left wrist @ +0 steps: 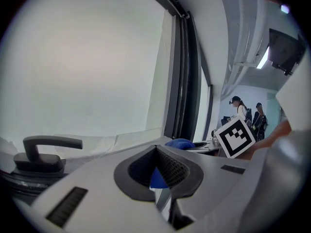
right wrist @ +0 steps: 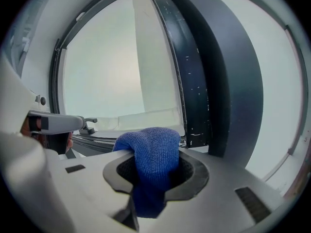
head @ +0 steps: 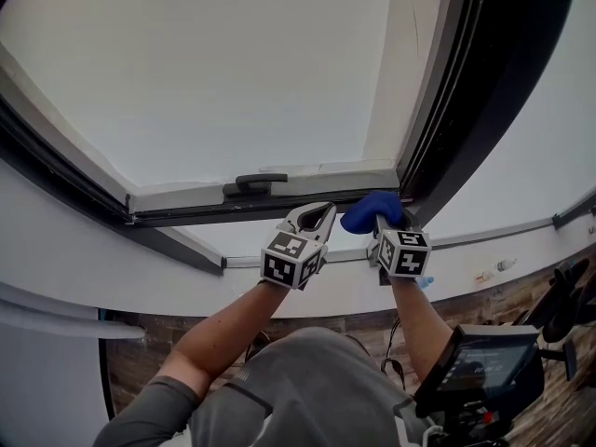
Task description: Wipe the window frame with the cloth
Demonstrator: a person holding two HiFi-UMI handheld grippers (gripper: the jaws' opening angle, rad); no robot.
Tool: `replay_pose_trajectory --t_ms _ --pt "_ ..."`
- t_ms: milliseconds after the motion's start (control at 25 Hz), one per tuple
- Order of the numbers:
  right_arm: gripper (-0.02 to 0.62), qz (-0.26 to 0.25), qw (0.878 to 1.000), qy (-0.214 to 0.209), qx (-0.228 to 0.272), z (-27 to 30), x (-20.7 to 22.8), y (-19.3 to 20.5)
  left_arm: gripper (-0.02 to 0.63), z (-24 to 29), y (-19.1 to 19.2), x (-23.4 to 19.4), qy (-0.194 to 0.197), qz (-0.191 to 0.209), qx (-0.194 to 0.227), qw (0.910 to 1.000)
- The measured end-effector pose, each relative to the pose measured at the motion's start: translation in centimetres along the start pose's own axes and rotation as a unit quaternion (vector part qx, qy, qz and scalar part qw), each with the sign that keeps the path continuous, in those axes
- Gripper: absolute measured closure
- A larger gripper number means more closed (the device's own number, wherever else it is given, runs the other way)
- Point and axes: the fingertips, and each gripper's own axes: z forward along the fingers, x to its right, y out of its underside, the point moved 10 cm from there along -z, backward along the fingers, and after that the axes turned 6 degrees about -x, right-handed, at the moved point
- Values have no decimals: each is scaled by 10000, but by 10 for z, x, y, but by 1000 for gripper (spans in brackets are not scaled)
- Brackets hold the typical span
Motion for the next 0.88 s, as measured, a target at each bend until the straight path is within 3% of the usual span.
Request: replay_pose_trajectory --t_ms 480,880 --pt "472 182 9997 132 67 -13 10 -1 597 7 -5 15 187 85 -80 9998" --pt "472 483 9961 709 199 -49 11 4 597 -2 -14 20 592 311 0 9978"
